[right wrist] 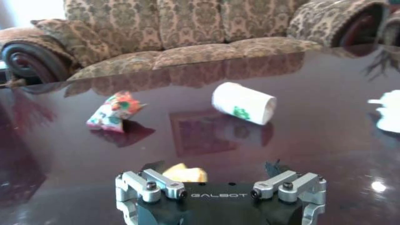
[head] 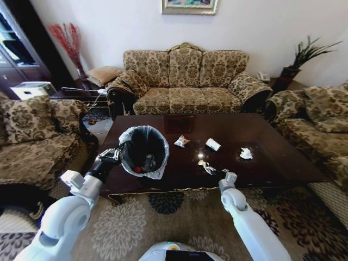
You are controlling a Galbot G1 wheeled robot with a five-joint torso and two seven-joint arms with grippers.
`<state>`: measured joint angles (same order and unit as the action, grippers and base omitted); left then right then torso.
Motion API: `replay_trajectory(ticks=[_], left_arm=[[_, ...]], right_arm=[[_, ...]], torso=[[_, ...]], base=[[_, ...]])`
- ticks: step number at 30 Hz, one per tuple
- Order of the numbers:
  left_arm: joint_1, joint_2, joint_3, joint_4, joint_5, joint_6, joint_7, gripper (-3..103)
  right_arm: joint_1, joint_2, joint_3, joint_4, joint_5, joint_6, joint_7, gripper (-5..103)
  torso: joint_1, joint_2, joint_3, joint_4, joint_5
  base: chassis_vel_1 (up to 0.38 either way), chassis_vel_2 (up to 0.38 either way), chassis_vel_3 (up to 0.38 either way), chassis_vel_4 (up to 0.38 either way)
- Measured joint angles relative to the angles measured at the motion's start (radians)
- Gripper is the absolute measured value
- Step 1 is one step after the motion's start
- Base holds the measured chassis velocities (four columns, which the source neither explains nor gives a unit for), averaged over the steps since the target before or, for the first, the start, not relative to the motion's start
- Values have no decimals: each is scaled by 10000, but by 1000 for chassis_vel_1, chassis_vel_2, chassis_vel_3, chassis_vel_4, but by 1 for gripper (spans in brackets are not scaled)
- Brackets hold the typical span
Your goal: Move to the front of the table and place the trash on the table into the trash bin.
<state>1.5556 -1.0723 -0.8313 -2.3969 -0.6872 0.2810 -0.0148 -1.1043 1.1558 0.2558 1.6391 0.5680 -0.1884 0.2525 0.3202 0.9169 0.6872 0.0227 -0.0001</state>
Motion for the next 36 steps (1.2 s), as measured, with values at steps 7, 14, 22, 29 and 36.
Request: replay_trajectory(ticks=[7,14,22,29,36], left_arm=[[30,-98,-8,56,16,-25,-49,3],[-85,-191,8,141,20,-56,-146,3],[-191,-227,16,195,0,-56,-148,3],[-287,-226,12,259,-27,-40,-125,3],[-356,-223,59,282,-40,-34,-109,3]], right_arm=[[623,153,-615,-539,-21,-39,88,100],[976,318,-981,-1152,-145,-44,209,89],[1255,386,-1180,-1536,-179,-18,379,57],[1371,403,-1253,-1670,-149,-14,499,30],[1312,346,-1238,-1371,-51,43,814,8]], torso=[[0,0,0,0,0],[1,0,0,-2,1],[1,-1,1,-2,0],[1,0,0,-2,0],[1,-1,1,-2,2]], base=[[0,0,0,0],[0,0,0,0],[0,0,0,0],[0,0,0,0],[0,0,0,0]])
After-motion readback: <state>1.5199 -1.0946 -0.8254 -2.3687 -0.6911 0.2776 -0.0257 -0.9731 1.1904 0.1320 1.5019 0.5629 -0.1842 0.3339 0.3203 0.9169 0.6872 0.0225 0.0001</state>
